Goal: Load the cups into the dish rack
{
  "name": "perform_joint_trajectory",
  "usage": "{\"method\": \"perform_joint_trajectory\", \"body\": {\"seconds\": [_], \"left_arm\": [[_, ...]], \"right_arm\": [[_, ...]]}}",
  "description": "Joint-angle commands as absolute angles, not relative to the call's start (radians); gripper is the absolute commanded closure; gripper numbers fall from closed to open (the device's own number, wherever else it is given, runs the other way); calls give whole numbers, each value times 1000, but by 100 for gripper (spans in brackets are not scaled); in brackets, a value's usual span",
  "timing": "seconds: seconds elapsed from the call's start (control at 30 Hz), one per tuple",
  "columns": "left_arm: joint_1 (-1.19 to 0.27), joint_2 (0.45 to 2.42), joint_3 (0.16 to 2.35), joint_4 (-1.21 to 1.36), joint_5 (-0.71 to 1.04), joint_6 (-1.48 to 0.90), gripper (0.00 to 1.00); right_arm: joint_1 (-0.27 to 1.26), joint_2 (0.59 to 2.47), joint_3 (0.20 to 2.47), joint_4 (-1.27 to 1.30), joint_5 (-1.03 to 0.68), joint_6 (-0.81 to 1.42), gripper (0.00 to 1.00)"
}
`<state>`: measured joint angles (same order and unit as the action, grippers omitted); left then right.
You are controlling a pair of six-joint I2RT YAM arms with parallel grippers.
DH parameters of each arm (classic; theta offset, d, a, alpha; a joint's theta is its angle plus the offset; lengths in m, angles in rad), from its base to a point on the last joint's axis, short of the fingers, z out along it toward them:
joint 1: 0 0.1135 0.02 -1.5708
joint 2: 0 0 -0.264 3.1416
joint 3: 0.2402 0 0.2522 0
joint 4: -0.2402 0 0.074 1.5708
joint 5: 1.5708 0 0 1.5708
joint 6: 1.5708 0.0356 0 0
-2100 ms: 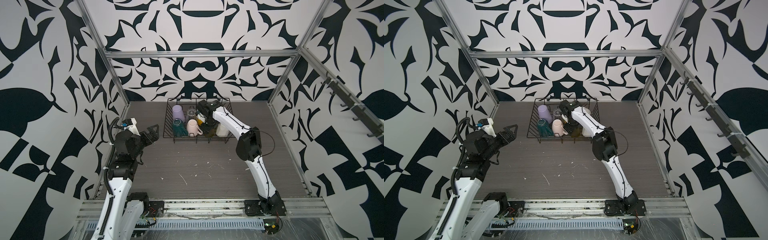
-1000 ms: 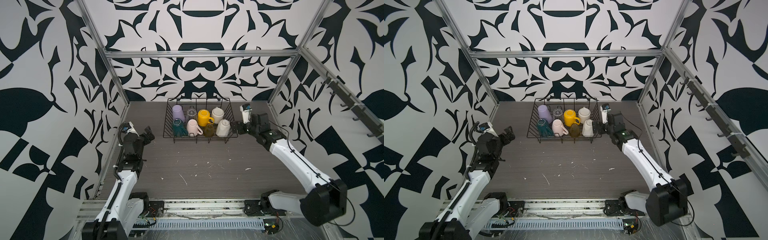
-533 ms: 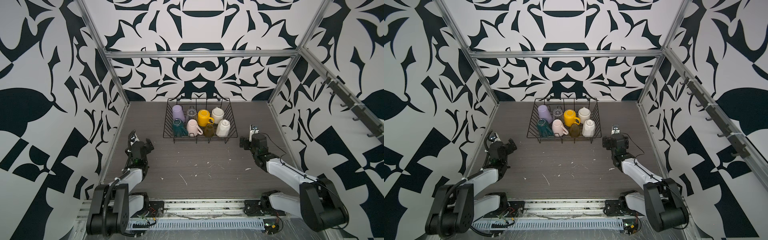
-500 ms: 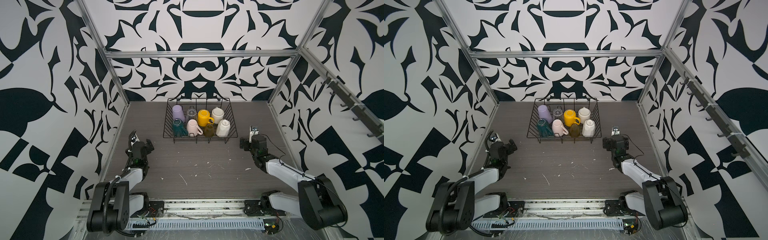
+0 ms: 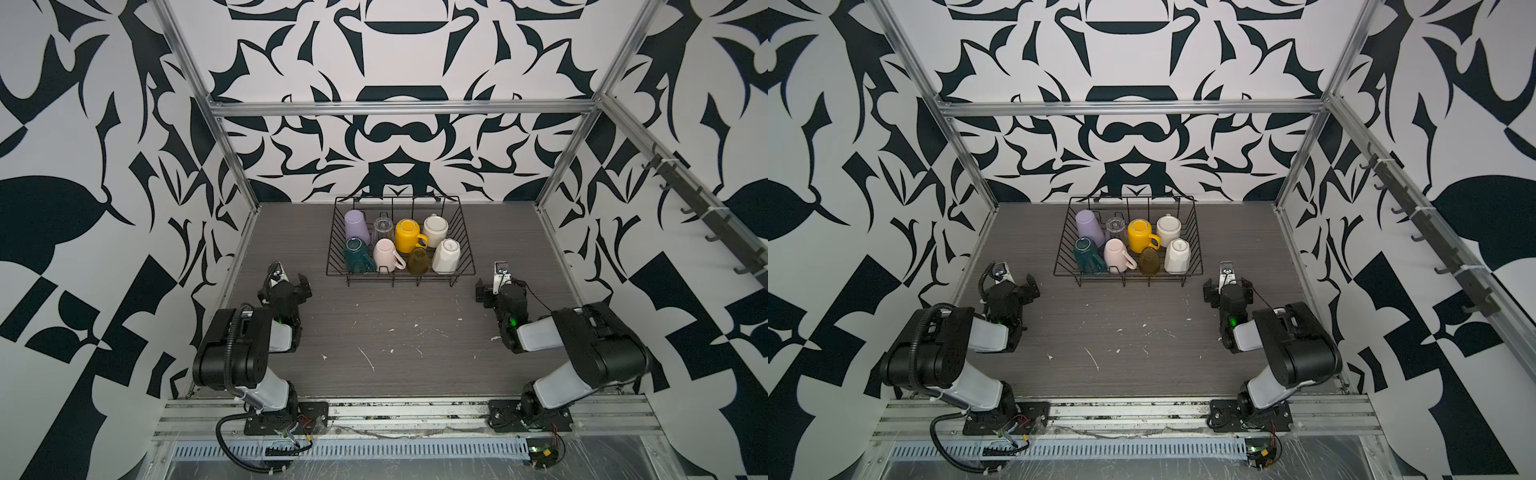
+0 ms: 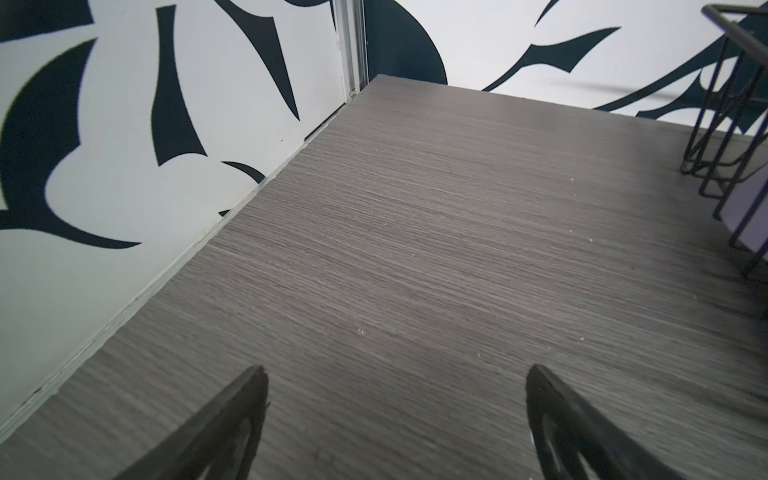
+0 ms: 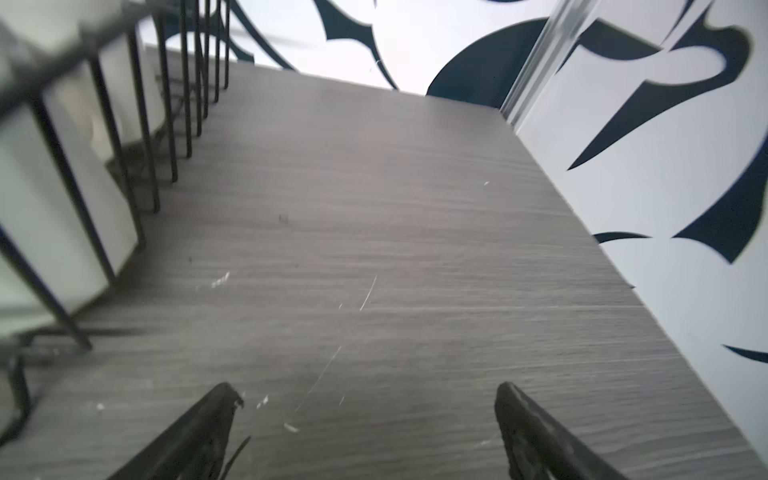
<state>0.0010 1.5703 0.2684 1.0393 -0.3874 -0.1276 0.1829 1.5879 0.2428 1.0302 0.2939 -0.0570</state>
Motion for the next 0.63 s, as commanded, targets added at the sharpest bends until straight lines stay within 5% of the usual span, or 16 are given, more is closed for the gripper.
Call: {"method": "perform_joint_trajectory", "body": {"seconds": [0.0,0.6], "left_arm": [[5,1564,302,1072,-371,-114,1],[5,1570,336,1022,-382,-115,1]], "right_arm": [[181,1555,257,1105,267,-82,0],[175,1566,295,1054,364,-41,0]]}}
